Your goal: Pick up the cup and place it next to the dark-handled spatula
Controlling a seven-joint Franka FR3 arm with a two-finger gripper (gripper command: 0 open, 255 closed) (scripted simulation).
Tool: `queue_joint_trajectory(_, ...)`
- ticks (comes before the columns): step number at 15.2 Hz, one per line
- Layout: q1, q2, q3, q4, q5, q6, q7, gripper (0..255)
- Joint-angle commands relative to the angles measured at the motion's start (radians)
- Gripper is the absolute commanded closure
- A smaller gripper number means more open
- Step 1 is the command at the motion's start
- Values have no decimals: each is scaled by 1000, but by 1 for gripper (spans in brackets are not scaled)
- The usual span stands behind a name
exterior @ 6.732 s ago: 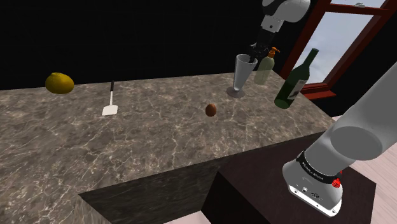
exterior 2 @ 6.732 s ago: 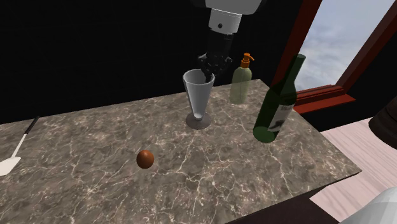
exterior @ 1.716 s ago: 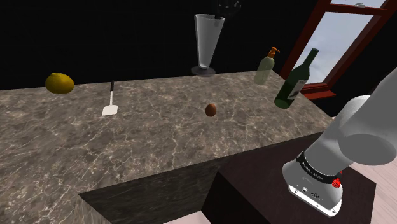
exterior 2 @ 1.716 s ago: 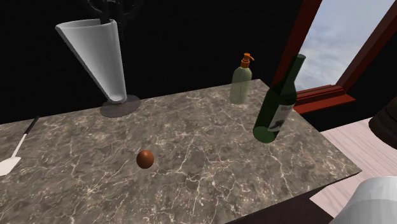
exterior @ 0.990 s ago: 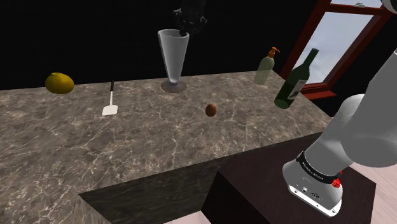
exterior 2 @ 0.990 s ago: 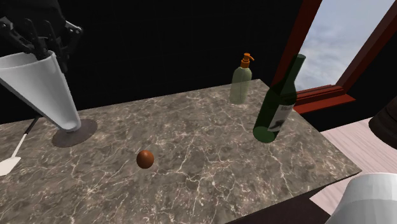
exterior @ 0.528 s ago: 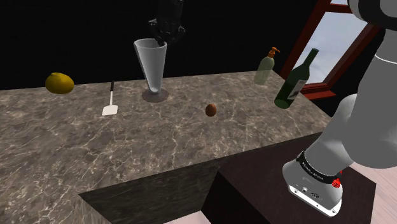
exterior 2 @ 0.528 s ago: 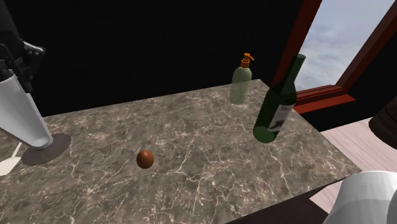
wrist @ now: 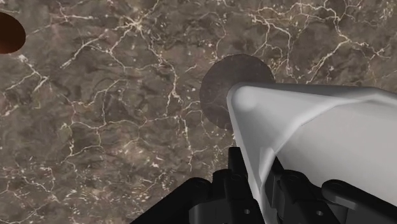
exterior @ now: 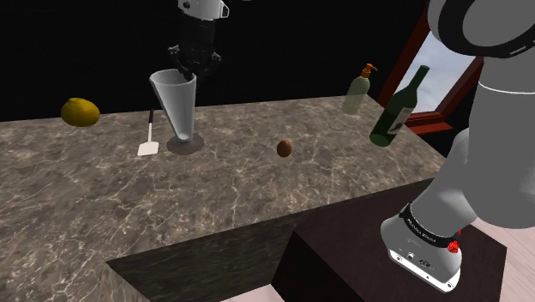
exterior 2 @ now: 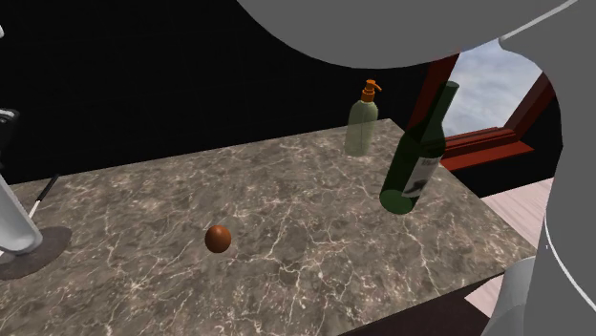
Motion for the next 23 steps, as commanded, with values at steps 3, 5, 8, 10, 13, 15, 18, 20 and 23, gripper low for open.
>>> queue_joint_trajectory(3,1,9,1,-40,2,50,-7,255)
queue_joint_trajectory(5,1,12,1,-62,4,75,-11,255)
queue_joint_trajectory(8,2,18,1,-92,6,112,-17,255)
queue_joint_trajectory(10,2,24,2,-111,8,135,-21,255)
queue_joint_trajectory(13,2,26,2,-117,8,144,-22,255)
queue_joint_trajectory(15,2,26,2,-117,8,144,-22,255)
queue_joint_trajectory(18,2,26,2,-117,8,144,-22,255)
queue_joint_trajectory(20,2,26,2,-118,8,144,-22,0)
queue_joint_trajectory(23,2,26,2,-118,9,144,-22,0)
